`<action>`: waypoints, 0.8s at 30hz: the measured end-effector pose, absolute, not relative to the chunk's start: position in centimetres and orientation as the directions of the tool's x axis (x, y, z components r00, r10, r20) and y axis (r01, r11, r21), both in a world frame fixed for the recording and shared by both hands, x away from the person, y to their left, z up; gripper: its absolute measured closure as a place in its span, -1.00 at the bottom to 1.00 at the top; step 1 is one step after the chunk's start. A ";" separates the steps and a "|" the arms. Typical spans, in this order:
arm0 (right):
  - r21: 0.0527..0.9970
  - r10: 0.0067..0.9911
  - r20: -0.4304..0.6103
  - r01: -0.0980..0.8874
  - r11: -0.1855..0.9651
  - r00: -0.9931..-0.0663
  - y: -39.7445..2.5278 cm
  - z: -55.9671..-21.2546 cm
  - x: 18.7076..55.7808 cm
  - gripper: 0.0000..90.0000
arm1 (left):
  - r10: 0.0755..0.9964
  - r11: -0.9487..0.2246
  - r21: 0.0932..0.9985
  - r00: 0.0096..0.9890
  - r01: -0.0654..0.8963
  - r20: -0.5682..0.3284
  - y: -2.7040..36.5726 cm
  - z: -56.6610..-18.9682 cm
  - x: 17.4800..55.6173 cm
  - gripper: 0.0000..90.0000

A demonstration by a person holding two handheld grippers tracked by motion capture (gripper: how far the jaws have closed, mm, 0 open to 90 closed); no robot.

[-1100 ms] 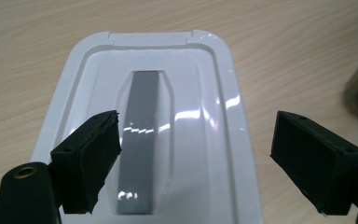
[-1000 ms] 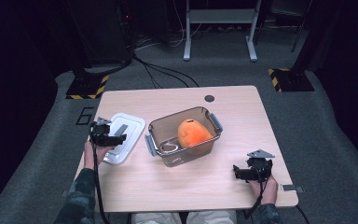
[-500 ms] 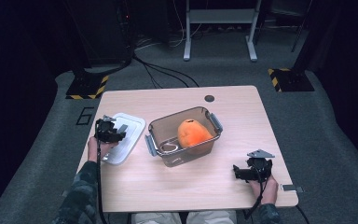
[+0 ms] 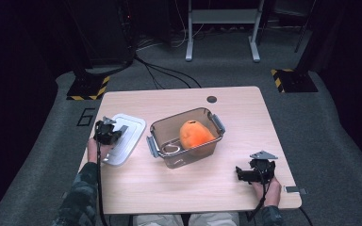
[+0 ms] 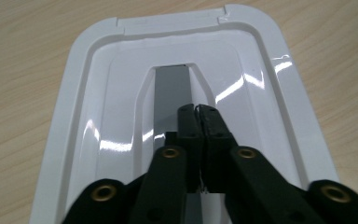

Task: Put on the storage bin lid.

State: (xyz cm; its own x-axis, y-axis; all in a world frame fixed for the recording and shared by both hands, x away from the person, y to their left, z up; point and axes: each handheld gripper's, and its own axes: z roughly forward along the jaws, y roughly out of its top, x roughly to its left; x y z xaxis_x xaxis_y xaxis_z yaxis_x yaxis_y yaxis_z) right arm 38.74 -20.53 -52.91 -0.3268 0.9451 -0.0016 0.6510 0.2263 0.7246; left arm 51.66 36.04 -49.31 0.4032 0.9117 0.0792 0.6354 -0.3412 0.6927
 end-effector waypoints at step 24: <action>0.724 0.945 -0.001 0.651 0.227 -0.328 -20.5 -52.9 38.7 -0.95 | 0.934 -0.258 0.693 0.357 0.673 0.000 37.5 -50.3 52.0 0.48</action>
State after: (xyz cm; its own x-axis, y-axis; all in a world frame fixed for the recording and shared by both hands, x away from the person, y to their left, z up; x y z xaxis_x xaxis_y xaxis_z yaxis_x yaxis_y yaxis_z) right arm 38.75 -20.55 -52.91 -0.3280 0.9447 -0.0011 0.6512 0.2270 0.7242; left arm 51.98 37.52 -50.29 0.3573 0.9340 0.0002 0.6733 -0.2577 0.6930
